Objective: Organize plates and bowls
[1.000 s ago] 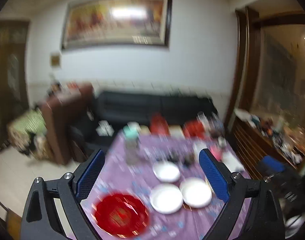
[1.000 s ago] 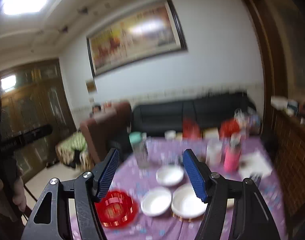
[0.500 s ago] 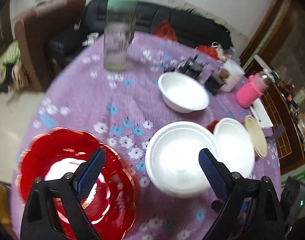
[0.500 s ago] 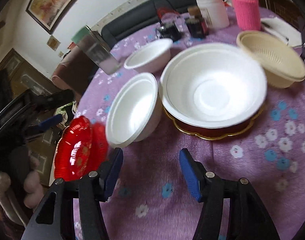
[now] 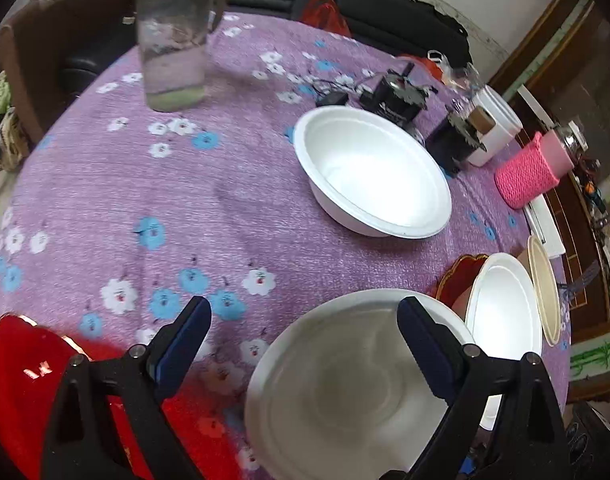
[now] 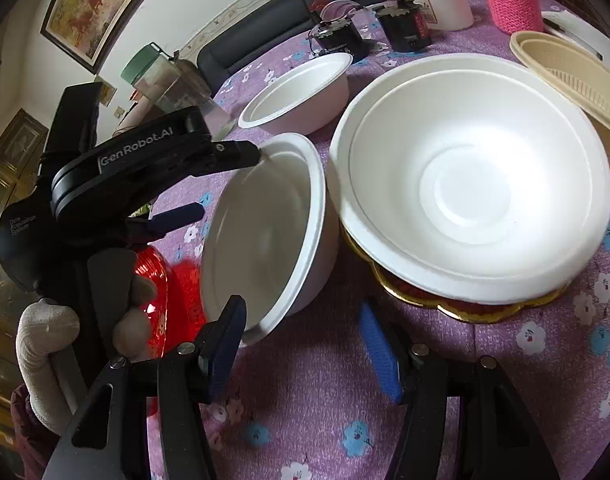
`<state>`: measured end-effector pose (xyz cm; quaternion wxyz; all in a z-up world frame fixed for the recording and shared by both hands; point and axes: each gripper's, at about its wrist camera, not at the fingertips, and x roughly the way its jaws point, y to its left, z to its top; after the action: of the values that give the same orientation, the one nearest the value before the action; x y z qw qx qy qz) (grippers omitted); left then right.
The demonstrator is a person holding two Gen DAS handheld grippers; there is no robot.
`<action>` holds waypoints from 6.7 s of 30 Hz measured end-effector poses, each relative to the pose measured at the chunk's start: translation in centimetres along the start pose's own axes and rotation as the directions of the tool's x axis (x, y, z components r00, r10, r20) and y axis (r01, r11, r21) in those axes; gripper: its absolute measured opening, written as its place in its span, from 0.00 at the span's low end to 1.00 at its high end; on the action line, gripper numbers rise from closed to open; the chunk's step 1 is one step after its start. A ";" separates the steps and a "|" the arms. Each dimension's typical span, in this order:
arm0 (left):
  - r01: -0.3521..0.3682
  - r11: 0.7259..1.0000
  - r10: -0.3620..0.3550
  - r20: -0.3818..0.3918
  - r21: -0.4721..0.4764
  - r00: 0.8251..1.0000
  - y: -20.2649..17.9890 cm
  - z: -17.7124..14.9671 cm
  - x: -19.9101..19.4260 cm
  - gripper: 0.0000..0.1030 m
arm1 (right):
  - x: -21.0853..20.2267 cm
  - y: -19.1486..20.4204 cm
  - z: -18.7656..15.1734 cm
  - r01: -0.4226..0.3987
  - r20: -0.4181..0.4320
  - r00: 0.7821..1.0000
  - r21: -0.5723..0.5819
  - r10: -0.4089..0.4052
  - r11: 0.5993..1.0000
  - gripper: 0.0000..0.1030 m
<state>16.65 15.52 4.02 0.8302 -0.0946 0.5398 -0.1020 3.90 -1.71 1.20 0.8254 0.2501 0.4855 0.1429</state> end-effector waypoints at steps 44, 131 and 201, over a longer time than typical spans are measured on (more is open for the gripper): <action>-0.160 0.972 0.191 0.176 -0.172 0.966 12.5 -9.9 -15.6 0.35 | 2.4 15.0 -3.6 -0.107 -0.088 0.993 -0.307 0.084 0.946 0.20; -0.478 0.878 0.432 0.381 0.028 0.817 -4.2 -20.4 -15.7 0.87 | -5.4 0.9 -6.5 0.015 0.197 0.980 -0.063 -0.002 0.998 0.53; 0.125 0.977 -0.121 -0.030 0.175 0.992 -10.9 -2.2 0.6 0.54 | -9.8 -10.6 6.0 0.185 0.130 0.973 0.056 -0.191 0.981 0.52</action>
<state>14.16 4.75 5.51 0.8221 -0.0527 0.5298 -0.2016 4.31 -16.91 4.87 0.8606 0.2301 0.4529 0.0364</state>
